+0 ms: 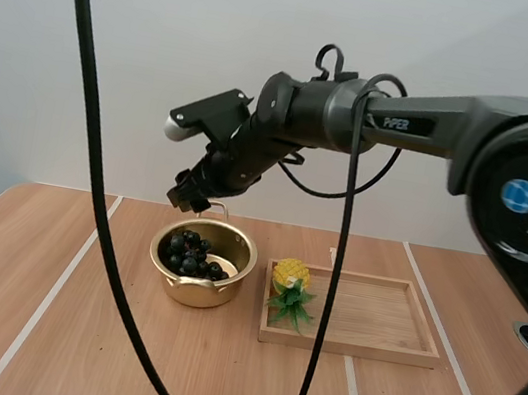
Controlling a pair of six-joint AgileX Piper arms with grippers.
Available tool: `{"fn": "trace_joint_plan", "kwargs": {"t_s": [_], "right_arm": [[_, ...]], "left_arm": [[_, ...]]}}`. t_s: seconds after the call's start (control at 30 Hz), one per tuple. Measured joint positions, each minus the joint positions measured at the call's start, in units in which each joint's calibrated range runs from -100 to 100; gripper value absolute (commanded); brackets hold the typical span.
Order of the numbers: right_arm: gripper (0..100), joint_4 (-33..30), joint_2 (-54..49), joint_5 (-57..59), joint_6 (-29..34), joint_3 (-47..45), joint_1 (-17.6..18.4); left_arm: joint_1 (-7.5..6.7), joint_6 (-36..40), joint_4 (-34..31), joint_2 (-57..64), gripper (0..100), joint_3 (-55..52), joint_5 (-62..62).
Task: Open the pot, put the grape inside, and close it
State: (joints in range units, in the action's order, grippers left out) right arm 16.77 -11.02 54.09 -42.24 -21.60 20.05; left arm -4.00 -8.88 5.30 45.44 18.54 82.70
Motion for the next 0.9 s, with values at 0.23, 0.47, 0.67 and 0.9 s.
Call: {"fn": "trace_joint_plan", "kwargs": {"t_s": [0.23,0.47,0.67,0.9], "right_arm": [[100,-4.1,-11.3,8.8,4.1,0.0,0.0],[100,-10.9,-21.3,20.8,6.5,0.0,0.0],[100,-19.1,-31.6,27.7,12.2,0.0,-0.4],[100,-23.8,-39.6,29.5,14.2,0.0,-3.8]], "left_arm": [[0.0,0.0,0.0,0.0,0,0.0,0.0],[0.0,0.0,-1.0,0.0,0,0.0,0.0],[0.0,0.0,-2.3,0.0,0,0.0,0.0],[0.0,0.0,-2.4,0.0,0,0.0,0.0]]}}
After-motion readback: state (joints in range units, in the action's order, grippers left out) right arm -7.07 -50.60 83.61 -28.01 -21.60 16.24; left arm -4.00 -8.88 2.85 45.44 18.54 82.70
